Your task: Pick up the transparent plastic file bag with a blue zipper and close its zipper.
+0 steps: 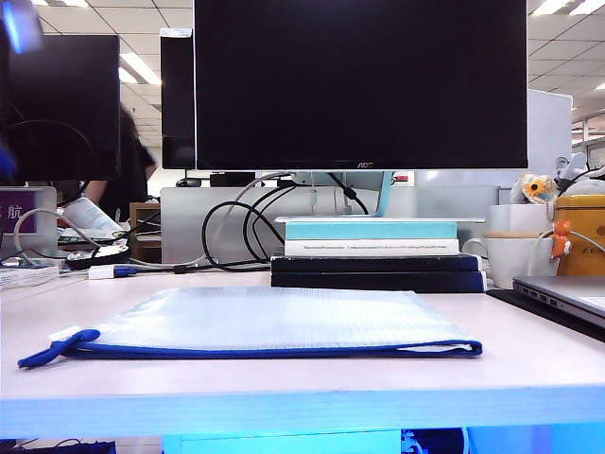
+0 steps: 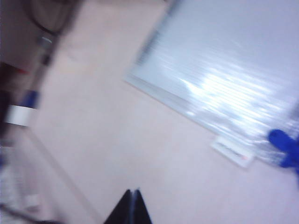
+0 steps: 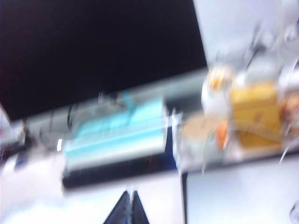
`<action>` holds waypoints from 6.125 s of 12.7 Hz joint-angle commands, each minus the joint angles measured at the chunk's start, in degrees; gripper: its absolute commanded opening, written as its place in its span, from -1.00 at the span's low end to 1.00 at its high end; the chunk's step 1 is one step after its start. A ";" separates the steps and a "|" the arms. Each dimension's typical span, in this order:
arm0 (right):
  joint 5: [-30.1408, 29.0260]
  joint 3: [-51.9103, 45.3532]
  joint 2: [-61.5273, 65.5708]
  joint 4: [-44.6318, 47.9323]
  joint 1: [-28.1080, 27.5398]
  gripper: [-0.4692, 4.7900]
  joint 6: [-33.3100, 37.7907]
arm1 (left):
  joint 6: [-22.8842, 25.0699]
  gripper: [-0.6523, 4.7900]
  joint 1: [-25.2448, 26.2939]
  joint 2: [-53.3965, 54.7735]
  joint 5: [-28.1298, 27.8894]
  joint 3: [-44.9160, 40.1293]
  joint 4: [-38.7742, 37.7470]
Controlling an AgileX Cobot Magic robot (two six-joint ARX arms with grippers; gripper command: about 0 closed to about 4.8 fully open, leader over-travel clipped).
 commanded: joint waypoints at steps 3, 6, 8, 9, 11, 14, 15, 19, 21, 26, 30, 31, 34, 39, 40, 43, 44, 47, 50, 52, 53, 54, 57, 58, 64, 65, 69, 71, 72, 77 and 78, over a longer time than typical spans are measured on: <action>-8.87 3.21 15.32 0.26 0.02 -0.83 0.68 | -15.39 -0.73 -0.26 7.52 3.28 1.05 0.07; -21.77 6.47 27.30 6.25 0.07 -0.83 0.66 | -38.73 -0.42 -1.57 19.06 6.34 7.87 -6.51; -23.10 6.47 27.30 6.25 0.09 -0.83 0.68 | -39.06 -0.25 -1.64 22.01 5.79 8.61 -9.22; -23.54 6.47 27.28 6.25 0.09 -0.83 0.70 | -39.80 -0.18 -1.64 23.12 5.77 8.63 -9.31; -25.92 6.47 27.34 6.23 0.15 -0.83 0.83 | -40.15 -0.17 -1.77 25.53 7.23 8.68 -9.31; -30.60 6.47 27.34 6.23 0.17 -0.83 2.23 | -41.44 -0.16 -2.95 28.89 6.40 8.79 -8.52; -31.69 6.47 27.32 6.21 0.31 -0.83 2.23 | -41.59 -0.12 -3.48 30.40 6.43 8.83 -8.28; -31.54 6.47 27.32 6.21 3.67 -0.83 2.23 | -42.86 -0.05 -4.92 34.75 6.32 8.83 -6.80; -30.47 6.45 27.32 6.25 5.79 -0.83 2.25 | -49.96 -0.11 -5.18 34.77 9.86 8.83 -6.23; -32.63 6.45 27.32 6.62 5.81 -0.83 4.85 | -59.52 -0.78 -10.60 38.56 22.71 11.78 -1.88; -23.04 6.45 29.05 6.64 26.86 0.05 -10.86 | -71.08 -0.78 -16.00 37.86 38.16 24.57 4.57; -18.62 6.45 30.23 6.64 30.36 0.16 -15.30 | -73.11 -0.78 -17.14 37.88 38.03 24.55 6.88; 6.01 6.47 38.12 8.24 41.97 0.16 -29.22 | -75.14 -0.78 -21.64 37.94 37.57 24.55 9.49; 9.38 6.47 45.81 16.79 42.71 -0.04 -30.05 | -74.99 -0.78 -22.71 37.97 40.37 24.55 9.27; 9.38 6.47 46.49 17.59 42.71 -0.04 -30.10 | -75.01 -0.78 -22.71 37.97 40.65 24.55 9.05; 9.20 6.47 51.10 21.42 41.90 -0.12 -30.23 | -74.99 -0.78 -22.73 37.97 43.56 24.55 8.90; 9.18 6.47 51.69 21.90 41.79 -0.13 -30.23 | -74.97 -0.78 -22.73 37.97 43.58 24.55 8.83; 9.20 6.49 53.59 26.01 41.75 -0.43 -30.29 | -74.90 -0.78 -22.73 37.97 44.22 24.55 8.66; 7.17 6.51 53.79 26.99 39.85 -0.43 -30.95 | -74.71 -0.78 -22.73 37.97 45.00 24.55 8.66; 6.12 6.51 53.81 26.97 39.15 -0.43 -30.95 | -74.69 -0.78 -22.73 37.97 45.00 24.55 8.70; 5.44 6.51 53.81 26.95 39.15 -0.44 -30.93 | -74.71 -0.78 -22.73 37.97 45.00 24.55 8.87; 5.44 6.51 53.81 26.93 39.15 -0.55 -30.91 | -74.73 -0.78 -22.73 37.97 45.00 24.55 9.16; 5.27 6.47 53.83 26.73 39.15 -0.66 -30.91 | -74.75 -0.78 -22.75 37.97 45.05 24.55 9.51; 5.29 6.47 53.83 26.67 39.15 -0.83 -30.91 | -74.73 -0.78 -22.73 37.97 46.07 24.55 9.60; 6.21 6.45 53.83 20.59 39.15 -0.84 -31.36 | -74.75 -0.78 -22.69 37.97 47.93 24.55 9.97; 7.98 6.45 53.83 20.31 39.12 -0.84 -31.54 | -74.75 -0.78 -22.69 37.97 49.96 24.55 9.97; 8.76 6.49 53.83 23.47 38.97 -0.84 -31.54 | -70.31 -0.49 -22.69 37.97 51.15 24.52 9.55; 8.76 6.86 53.81 25.49 38.95 -0.84 -31.54 | -64.89 1.00 -22.69 37.97 48.70 24.52 9.53; 8.76 7.98 53.83 25.44 38.95 -0.84 -31.56 | -58.82 1.00 -22.69 37.94 43.23 24.52 8.81; 7.91 13.75 53.83 22.82 36.28 -0.84 -33.24 | -16.46 1.00 -24.24 37.90 8.94 24.52 -7.96; 7.15 14.34 53.83 22.71 35.52 -0.84 -33.27 | -14.78 1.00 -24.44 37.90 8.31 24.52 -8.57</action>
